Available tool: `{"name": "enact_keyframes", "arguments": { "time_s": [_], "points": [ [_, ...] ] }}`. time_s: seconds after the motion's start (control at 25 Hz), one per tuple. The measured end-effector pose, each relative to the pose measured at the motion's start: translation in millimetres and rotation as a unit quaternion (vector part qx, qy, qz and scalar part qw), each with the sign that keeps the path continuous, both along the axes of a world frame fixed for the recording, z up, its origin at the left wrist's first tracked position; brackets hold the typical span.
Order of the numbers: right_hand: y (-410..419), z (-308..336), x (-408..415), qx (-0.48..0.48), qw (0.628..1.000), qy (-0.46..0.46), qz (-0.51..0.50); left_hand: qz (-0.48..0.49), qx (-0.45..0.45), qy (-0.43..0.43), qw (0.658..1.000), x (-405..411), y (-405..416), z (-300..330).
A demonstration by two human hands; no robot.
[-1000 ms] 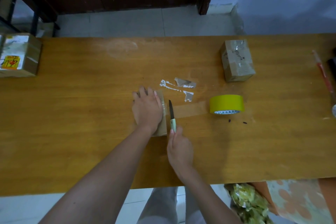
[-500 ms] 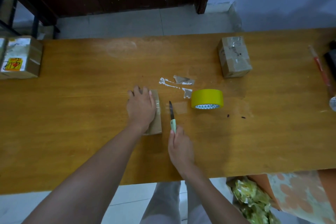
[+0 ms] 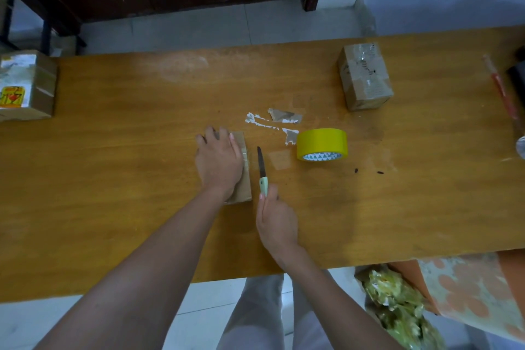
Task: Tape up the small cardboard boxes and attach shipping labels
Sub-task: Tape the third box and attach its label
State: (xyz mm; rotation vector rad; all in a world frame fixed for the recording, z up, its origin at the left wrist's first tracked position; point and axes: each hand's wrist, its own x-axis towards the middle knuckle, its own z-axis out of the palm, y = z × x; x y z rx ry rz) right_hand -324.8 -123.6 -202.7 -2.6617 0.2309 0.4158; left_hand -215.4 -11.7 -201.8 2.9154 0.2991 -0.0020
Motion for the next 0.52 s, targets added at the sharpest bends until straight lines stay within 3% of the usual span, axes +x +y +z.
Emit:
{"name": "enact_keyframes", "arguments": {
  "time_s": [0.52],
  "points": [
    [6, -2, 6, 0.018, 0.999, 0.028, 0.008, 0.005, 0.017, 0.005, 1.000, 0, 0, -5]
  ]
}}
